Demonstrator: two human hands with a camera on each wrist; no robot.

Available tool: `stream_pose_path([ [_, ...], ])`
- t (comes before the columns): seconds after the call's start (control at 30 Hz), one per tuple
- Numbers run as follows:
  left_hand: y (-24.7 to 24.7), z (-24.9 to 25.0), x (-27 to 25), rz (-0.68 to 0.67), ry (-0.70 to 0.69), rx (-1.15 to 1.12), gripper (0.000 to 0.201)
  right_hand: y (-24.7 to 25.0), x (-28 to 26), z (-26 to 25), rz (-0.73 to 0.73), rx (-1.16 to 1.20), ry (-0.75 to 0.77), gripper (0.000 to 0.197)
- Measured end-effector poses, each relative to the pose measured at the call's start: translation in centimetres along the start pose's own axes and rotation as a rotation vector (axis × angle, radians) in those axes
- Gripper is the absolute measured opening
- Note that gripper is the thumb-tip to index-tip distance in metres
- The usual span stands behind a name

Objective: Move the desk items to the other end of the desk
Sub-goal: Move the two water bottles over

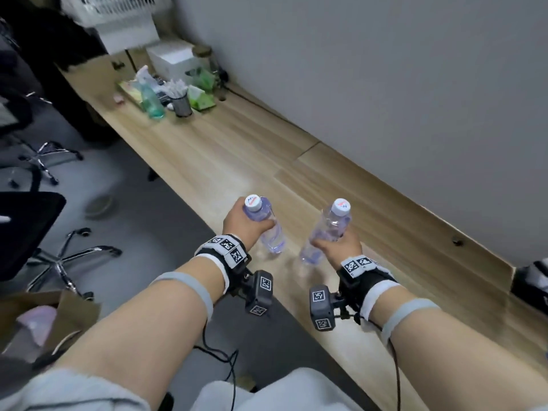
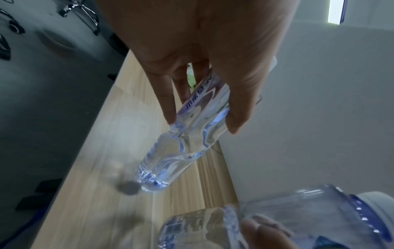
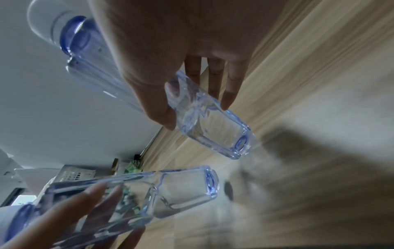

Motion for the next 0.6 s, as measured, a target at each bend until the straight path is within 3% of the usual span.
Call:
stream_pose_path([
  [0.17, 9.2, 0.4, 5.0, 0.084, -0.018, -0.025, 0.049, -8.9, 1.5, -5.0, -0.04, 0.033, 0.044, 0.061],
  [0.3, 15.2, 0.1, 9.9, 0.169, 0.009, -0.071, 0.056, -14.2, 3.8, -9.0, -0.093, 0.038, 0.081, 0.051],
  [0.6, 23.5, 1.9, 24.3, 0.224, -0.012, -0.114, 0.06, -25.9, 14.3, -15.7, -0.089, 0.086, 0.12, 0.056],
])
Point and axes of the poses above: each hand's wrist, its own x-axis towards the middle knuckle, its own y-axis out of the back of the hand, z = x × y, the point moved 9 cm from there along x, towards the middle knuckle, and after that the axes turned 3 degrees about y, right-handed, at the moved point
